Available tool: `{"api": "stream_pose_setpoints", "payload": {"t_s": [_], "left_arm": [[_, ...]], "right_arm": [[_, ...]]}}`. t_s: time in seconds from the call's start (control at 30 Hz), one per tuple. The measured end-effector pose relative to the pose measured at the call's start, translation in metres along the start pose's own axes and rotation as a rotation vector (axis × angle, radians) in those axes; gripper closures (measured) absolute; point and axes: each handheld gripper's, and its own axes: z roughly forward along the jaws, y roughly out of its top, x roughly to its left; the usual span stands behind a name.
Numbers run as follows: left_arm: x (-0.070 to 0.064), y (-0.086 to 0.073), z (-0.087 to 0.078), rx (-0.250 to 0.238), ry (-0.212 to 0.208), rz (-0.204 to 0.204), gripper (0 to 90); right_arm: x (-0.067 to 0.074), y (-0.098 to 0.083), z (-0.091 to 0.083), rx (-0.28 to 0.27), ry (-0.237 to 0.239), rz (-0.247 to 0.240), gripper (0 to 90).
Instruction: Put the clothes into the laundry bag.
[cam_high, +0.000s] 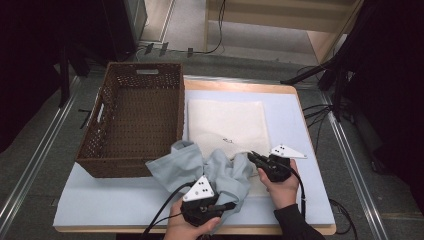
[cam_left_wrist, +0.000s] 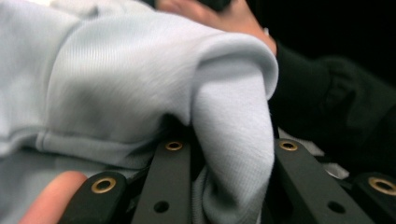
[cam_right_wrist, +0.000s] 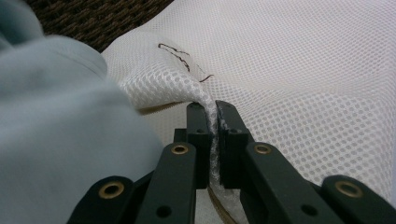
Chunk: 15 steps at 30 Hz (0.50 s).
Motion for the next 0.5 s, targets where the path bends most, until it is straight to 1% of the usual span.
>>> {"api": "stream_pose_setpoints", "payload": {"t_s": [0.03,0.07,0.1,0.13,0.17,0.2,0.23,0.27,0.33,0.37,0.4,0.43,0.47,0.5], "left_arm": [[0.001,-0.004,0.005,0.015,0.000,-0.005,76.2],[0.004,-0.008,0.011,0.027,-0.006,-0.022,76.0],[0.004,-0.008,0.011,0.027,-0.006,-0.022,75.8],[0.012,-0.014,0.019,0.024,-0.044,-0.076,75.5],[0.015,-0.016,0.021,0.020,-0.058,-0.100,74.9],[0.017,-0.016,0.021,0.016,-0.063,-0.115,73.6],[0.017,-0.015,0.019,0.011,-0.058,-0.109,70.8],[0.016,-0.013,0.017,0.002,-0.043,-0.108,66.3],[0.015,-0.009,0.010,-0.005,-0.030,-0.100,54.4],[0.015,-0.009,0.010,-0.005,-0.030,-0.100,48.2],[0.014,-0.005,0.003,-0.011,-0.002,-0.081,43.1],[0.013,-0.002,-0.001,-0.019,0.008,-0.067,38.5],[0.013,-0.002,-0.001,-0.019,0.008,-0.067,34.2],[0.012,0.003,-0.010,-0.053,0.031,-0.051,30.2]], "right_arm": [[0.000,0.000,0.000,-0.001,0.001,0.001,86.4],[0.000,0.000,0.000,0.000,0.001,0.000,86.4],[0.000,0.000,-0.001,-0.001,0.001,0.000,86.4],[0.000,0.000,-0.001,-0.002,0.000,-0.001,86.4],[0.000,0.000,-0.001,-0.003,0.001,0.000,86.4],[0.000,0.000,-0.001,-0.003,0.002,0.001,86.4],[0.000,0.000,-0.001,-0.004,0.003,0.001,86.4],[0.000,0.000,-0.001,-0.004,0.003,0.000,86.4],[0.000,0.000,-0.001,-0.003,0.003,-0.003,86.4],[0.000,0.000,-0.001,-0.002,0.004,-0.002,86.3],[-0.001,0.000,-0.001,-0.001,0.003,-0.002,86.4],[0.000,0.000,0.000,0.000,0.003,-0.002,86.4],[0.000,0.000,0.000,-0.001,0.003,-0.005,86.3],[0.000,0.000,-0.001,-0.002,0.004,-0.003,86.3]]}}
